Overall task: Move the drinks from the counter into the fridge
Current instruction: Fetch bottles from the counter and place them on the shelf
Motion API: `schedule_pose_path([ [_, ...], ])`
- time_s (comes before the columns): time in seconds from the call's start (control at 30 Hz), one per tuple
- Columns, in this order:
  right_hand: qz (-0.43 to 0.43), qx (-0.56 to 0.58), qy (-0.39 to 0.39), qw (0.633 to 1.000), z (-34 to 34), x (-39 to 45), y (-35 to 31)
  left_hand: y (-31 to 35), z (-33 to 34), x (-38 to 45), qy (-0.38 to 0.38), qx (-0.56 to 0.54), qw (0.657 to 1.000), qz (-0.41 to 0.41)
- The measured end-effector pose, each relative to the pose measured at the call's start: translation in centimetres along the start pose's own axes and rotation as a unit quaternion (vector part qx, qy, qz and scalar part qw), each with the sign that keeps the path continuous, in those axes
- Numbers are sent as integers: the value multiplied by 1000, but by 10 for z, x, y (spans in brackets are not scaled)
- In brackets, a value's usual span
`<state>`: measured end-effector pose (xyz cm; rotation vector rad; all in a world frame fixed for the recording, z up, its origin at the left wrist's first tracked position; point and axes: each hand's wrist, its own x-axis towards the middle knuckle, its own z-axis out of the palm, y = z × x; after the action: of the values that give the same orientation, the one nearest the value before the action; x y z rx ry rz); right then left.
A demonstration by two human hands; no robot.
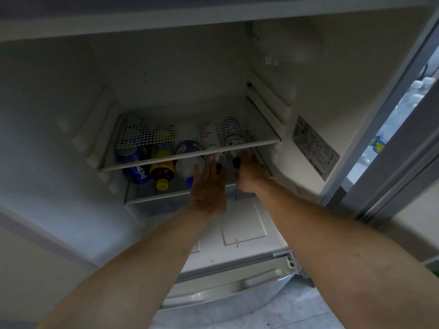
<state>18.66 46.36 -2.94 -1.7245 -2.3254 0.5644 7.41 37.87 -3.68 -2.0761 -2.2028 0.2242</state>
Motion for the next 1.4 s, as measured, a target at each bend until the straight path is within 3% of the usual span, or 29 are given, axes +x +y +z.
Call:
schedule_pose_path([
  [0.27,23,-9,1,1000,-6,14,3,-9,-10,10,-36,2,999,-4],
  [0.57,49,-12,-33,998,-9,9,-1,-11,4,-21,-21,4,999,25],
  [0.67,42,-11,-1,999,0,-5,0,-9,5,-30,-4,-8,999,31],
  [0.83,-14,76,134,988,19,-36,0,-2,13,-49,66,-108,992,25],
  [1.0,-55,113,232,965,36,-74,1,7,31,-84,170,-235,957,14],
  [1.17,-45,177,242,953,47,-121,-1,11,52,-118,202,-320,925,14],
  [1.4,28,259,192,946,68,-224,29,43,84,-179,119,-464,878,-6],
])
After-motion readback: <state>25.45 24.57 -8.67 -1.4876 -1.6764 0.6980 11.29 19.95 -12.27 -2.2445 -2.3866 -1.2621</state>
